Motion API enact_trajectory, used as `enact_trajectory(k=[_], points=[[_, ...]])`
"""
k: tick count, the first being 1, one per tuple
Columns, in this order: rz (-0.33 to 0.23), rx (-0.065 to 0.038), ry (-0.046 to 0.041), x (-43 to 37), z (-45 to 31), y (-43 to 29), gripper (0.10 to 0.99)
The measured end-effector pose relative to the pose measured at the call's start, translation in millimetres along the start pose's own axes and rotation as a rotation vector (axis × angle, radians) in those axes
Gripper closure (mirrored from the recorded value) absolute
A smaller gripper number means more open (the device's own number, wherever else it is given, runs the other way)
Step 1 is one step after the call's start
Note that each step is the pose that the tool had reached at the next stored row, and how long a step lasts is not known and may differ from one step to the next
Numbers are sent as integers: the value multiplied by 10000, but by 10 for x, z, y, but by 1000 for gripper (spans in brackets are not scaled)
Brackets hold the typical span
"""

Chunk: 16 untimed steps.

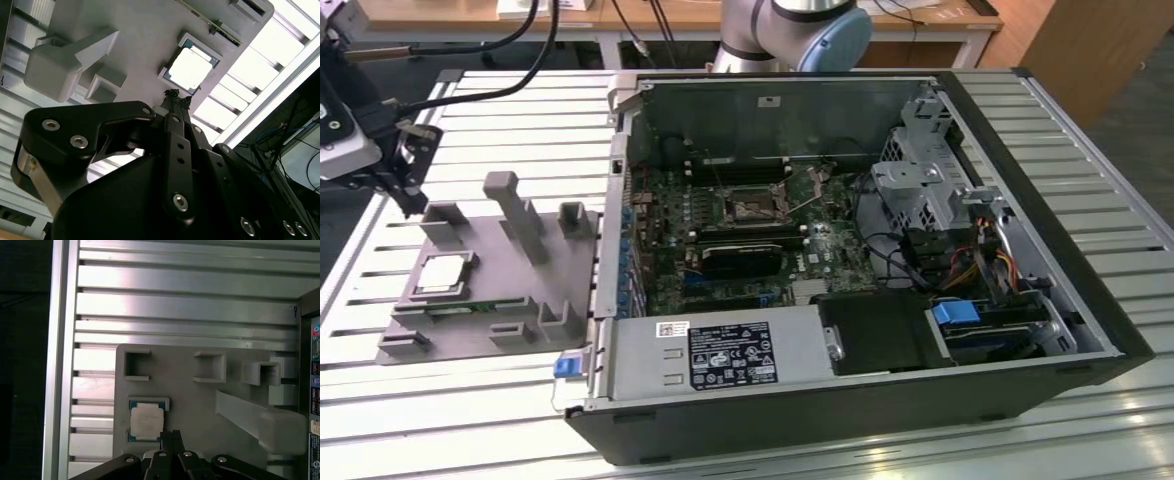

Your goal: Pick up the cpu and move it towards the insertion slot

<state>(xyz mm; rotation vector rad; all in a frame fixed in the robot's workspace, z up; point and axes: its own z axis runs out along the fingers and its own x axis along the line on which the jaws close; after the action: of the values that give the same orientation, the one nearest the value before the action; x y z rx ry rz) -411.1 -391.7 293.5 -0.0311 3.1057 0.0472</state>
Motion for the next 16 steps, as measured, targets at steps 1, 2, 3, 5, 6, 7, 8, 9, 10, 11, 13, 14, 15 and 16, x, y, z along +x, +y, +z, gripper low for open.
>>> enact_trajectory(k=[1, 2, 3, 5, 6, 7, 8, 9, 10, 11, 13, 14, 15, 16], points=[[0, 0, -5, 7, 7, 0, 984], [0, 0, -9, 15, 14, 0, 984], [-1, 1, -13, 24, 20, 0, 984], [-1, 1, -22, 45, 34, 0, 984], [-1, 1, -25, 56, 41, 0, 984], [-1, 1, -28, 67, 49, 0, 984], [-1, 1, -30, 78, 56, 0, 984], [0, 1, -31, 90, 64, 0, 984], [-1, 0, -34, 98, 75, 0, 984], [-1, -1, -37, 106, 88, 0, 984], [-2, 1, -39, 121, 113, -2, 984], [-2, 0, -42, 127, 128, -2, 984], [-2, 0, -42, 131, 141, -3, 984], [-3, 1, -42, 135, 154, -4, 984]])
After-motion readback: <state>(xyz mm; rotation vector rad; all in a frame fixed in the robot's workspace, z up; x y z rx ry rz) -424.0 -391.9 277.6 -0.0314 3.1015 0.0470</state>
